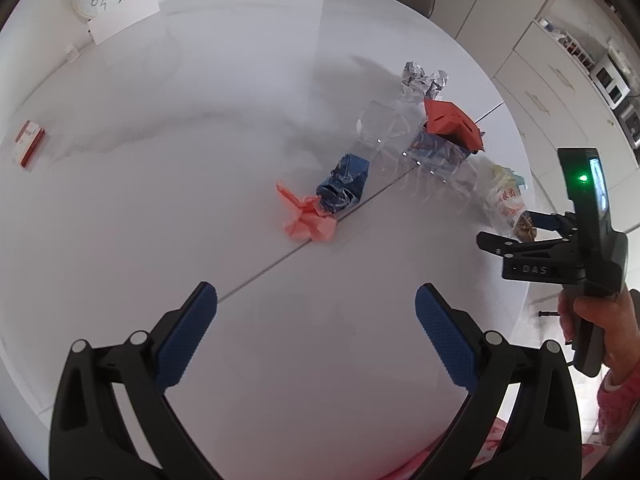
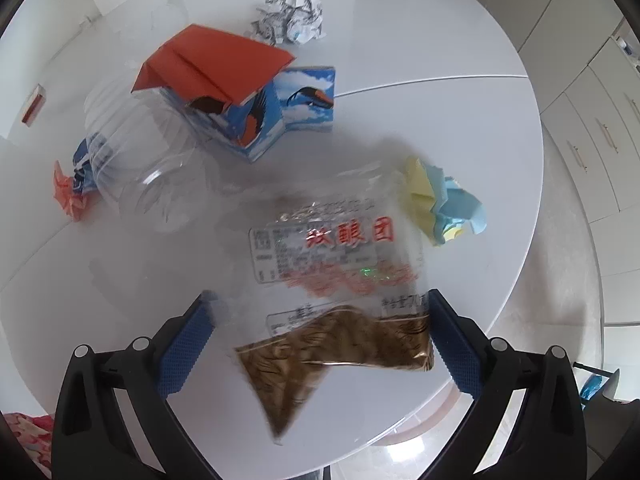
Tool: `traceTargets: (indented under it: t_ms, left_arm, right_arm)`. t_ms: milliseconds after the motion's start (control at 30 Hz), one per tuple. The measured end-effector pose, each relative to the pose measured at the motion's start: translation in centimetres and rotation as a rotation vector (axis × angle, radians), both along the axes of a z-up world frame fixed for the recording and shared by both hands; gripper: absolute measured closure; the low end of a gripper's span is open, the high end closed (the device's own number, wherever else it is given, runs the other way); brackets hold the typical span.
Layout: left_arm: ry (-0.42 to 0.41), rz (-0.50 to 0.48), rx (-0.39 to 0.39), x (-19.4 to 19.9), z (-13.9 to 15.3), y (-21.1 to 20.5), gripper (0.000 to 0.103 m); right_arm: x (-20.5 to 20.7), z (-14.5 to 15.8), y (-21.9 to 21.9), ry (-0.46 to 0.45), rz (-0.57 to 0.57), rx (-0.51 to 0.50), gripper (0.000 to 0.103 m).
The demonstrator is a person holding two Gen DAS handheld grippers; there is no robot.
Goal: Collect trash
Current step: 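Reach the right tool to the clear plastic bag with brown contents, then grasp the pink tissue paper with the left tool while the right lifts the clear bag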
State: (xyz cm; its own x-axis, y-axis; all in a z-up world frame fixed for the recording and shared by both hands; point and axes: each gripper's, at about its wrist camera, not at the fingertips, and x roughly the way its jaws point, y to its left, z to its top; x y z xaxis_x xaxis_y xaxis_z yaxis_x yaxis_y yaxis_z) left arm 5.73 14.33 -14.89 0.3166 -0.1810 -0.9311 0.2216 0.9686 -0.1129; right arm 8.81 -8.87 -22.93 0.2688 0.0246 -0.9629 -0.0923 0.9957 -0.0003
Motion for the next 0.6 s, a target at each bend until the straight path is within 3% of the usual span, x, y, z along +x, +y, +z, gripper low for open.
traceTargets:
  t_ms: [133, 200, 300, 600]
  left_arm:
    - [-0.016, -0.038, 0.014, 0.8, -1.0, -0.2, 0.008]
    - [-0.026, -0.058, 0.016, 1.4, -1.5, -0.3, 0.008]
    - [-0.038, -0.092, 0.014, 2.2, -2.5, -0.4, 0.008]
    - [-0.022, -0.114, -0.017, 4.9, -5.6, -1.2, 0.033]
  right_arm:
    - [0.0, -0.2, -0.6, 0.014, -0.008, 0.029, 0.027]
    - [-0.1, -0.1, -0.7, 0.007, -0.007, 0.024, 0.032]
    - [-0.3, 0.1, -1.0, 0.001, -0.009, 0.037, 0.034]
    - [-1.4, 1.1, -2.1, 0.007, -0.040, 0.098, 0.035]
